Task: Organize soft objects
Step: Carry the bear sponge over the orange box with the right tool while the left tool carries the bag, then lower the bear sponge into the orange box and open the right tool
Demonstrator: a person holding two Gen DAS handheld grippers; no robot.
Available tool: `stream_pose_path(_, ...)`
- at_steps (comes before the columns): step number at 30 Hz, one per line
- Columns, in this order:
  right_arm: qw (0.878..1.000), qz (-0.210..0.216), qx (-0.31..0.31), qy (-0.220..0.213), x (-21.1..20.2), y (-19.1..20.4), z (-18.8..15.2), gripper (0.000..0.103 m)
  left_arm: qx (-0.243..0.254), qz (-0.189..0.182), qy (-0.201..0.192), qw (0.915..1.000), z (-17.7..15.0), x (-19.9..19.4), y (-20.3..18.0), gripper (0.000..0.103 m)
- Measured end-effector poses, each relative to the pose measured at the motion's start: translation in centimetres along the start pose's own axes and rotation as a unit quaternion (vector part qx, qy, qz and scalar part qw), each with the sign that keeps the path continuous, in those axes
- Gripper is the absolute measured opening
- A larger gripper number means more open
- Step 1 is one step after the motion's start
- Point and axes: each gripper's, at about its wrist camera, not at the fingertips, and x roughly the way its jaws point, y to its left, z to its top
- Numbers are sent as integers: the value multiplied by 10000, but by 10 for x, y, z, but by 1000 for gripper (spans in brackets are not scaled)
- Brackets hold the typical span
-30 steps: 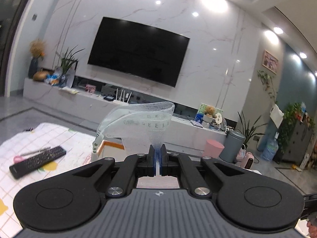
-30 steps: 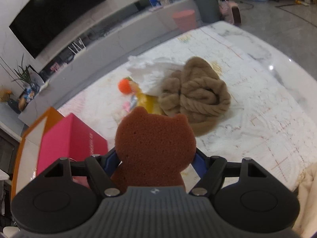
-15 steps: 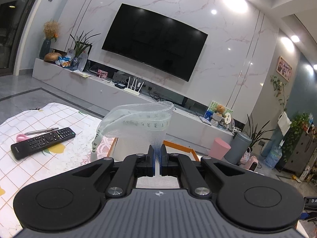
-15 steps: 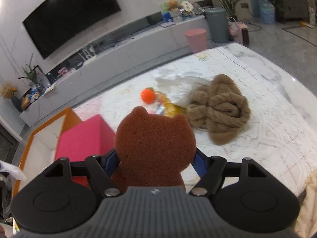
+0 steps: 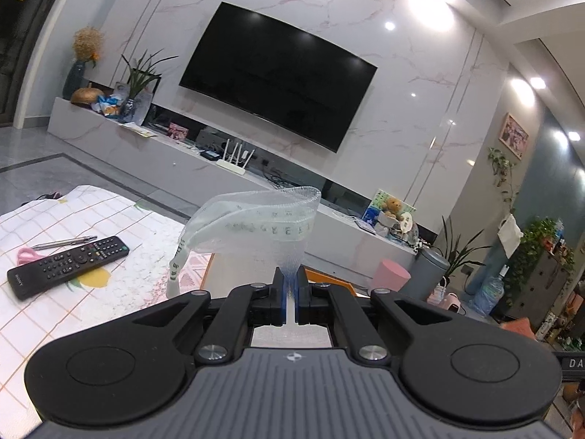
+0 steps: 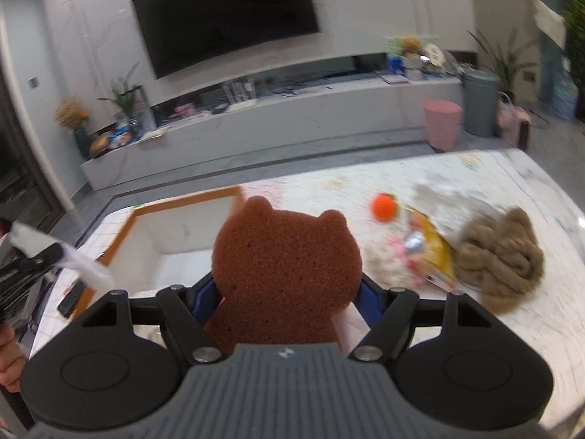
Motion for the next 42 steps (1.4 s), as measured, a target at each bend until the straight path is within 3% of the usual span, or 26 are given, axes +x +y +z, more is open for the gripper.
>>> stream_pose_path(15, 9973, 629, -374, -115, 30, 83, 11, 74, -151, 154, -34, 9998, 3, 9, 11, 2)
stream_pose_path(20, 9958, 820, -400, 111, 57, 106, 12, 74, -325, 122, -13, 9994, 4, 11, 17, 2)
stream_pose_path(23, 9925, 865, -770, 397, 79, 121, 7, 74, -331, 135, -31, 9994, 5, 10, 20, 2)
stream_pose_path(27, 9836, 557, -1454, 913, 110, 137, -2, 74, -477, 65, 28, 9988, 6, 11, 24, 2)
stream_pose_path(32, 9591, 82, -2325, 1612, 145, 150, -17, 74, -487, 55, 56, 9988, 6, 12, 25, 2)
stream_pose_path(36, 9322, -179, -3194, 1694, 151, 164, -37, 74, -421, -3, 14, 9991, 7, 11, 25, 2)
stream_pose_path(42, 9097, -269, -3635, 1991, 159, 175, -54, 74, -451, -56, 9, 9990, 7, 11, 27, 2)
